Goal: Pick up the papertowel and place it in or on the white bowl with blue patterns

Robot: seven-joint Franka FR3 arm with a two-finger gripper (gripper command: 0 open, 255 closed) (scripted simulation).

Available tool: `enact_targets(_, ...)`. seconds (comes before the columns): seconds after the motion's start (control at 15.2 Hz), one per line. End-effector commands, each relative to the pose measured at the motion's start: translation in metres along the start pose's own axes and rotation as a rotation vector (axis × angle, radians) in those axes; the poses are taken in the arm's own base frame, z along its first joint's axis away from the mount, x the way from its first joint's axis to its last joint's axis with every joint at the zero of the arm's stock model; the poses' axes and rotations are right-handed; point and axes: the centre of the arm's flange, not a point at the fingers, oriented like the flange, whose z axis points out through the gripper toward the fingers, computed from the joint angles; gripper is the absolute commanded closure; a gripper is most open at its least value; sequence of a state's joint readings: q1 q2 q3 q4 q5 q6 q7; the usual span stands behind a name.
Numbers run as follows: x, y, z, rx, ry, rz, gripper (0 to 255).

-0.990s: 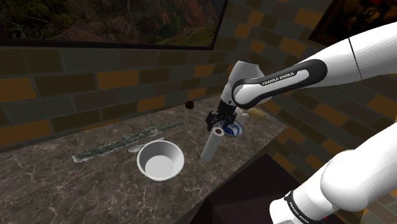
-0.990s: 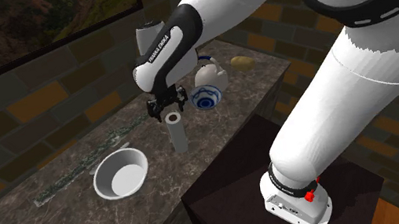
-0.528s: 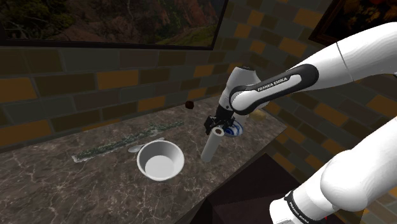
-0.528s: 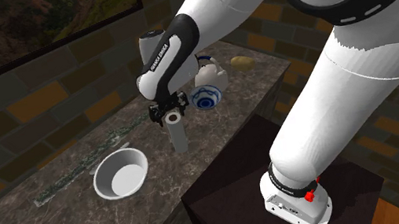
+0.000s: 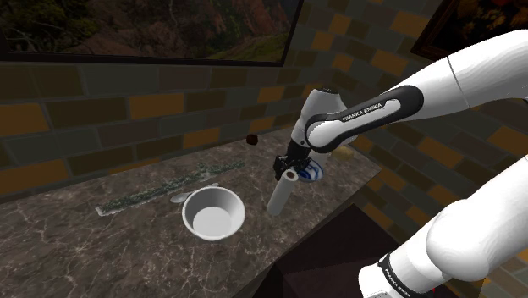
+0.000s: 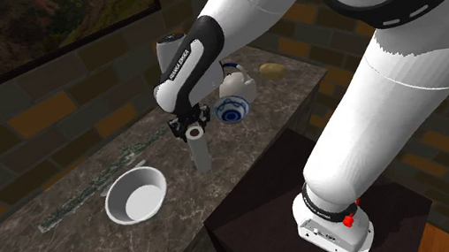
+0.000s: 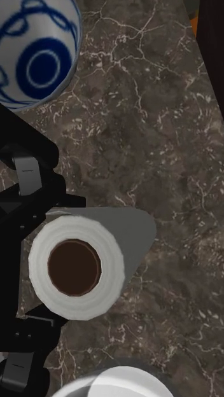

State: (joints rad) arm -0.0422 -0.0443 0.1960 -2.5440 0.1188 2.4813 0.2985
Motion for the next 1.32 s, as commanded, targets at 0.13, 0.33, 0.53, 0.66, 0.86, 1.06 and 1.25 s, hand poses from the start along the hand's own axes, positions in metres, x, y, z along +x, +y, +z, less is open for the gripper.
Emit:
enact_targets(0.13,0.000,0.000,0.000,0.000,-0.001,0.000,255)
enact_targets(0.33,0.000,0.000,0.000,0.000,-0.001,0.000,255)
enact_targets(0.53,-0.001,-0.001,-0.016,0.000,-0.001,0.000,255)
enact_targets(0.66,-0.001,-0.002,-0.026,0.000,-0.001,0.000,255)
enact_targets(0.86,-0.002,-0.002,-0.042,0.000,-0.001,0.000,255)
enact_targets(1.06,-0.003,-0.003,-0.058,0.000,-0.001,0.000,255)
enact_targets(1.25,-0.003,-0.004,-0.073,0.000,-0.001,0.000,255)
